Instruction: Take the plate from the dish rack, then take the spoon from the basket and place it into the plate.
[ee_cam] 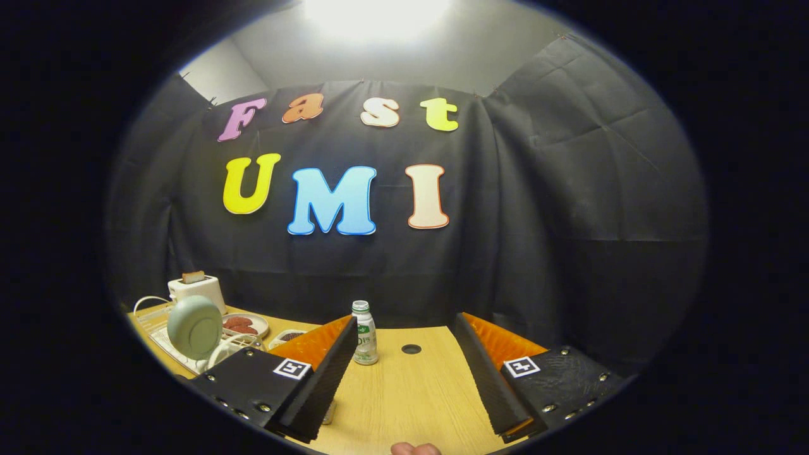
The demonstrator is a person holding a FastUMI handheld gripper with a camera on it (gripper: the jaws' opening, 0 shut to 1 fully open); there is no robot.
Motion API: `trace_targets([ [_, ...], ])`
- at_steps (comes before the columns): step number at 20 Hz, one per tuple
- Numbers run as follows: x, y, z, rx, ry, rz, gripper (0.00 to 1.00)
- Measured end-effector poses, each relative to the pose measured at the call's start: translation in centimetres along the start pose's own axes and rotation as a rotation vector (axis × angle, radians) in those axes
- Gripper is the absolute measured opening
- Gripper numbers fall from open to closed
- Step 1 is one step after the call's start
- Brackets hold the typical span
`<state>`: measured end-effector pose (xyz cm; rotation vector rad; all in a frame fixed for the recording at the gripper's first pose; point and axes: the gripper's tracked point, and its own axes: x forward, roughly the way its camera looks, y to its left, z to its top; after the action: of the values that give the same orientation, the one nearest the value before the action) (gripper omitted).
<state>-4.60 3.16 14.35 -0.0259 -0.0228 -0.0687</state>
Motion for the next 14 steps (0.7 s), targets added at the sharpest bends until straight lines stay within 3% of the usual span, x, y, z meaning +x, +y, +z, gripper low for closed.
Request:
trace_targets([
  [7,-1.2,8.4,5.8,0.007,0.000,0.030,0.96],
  [14,0.3,16.3,6.3,0.035,0.074,0.079,0.95],
])
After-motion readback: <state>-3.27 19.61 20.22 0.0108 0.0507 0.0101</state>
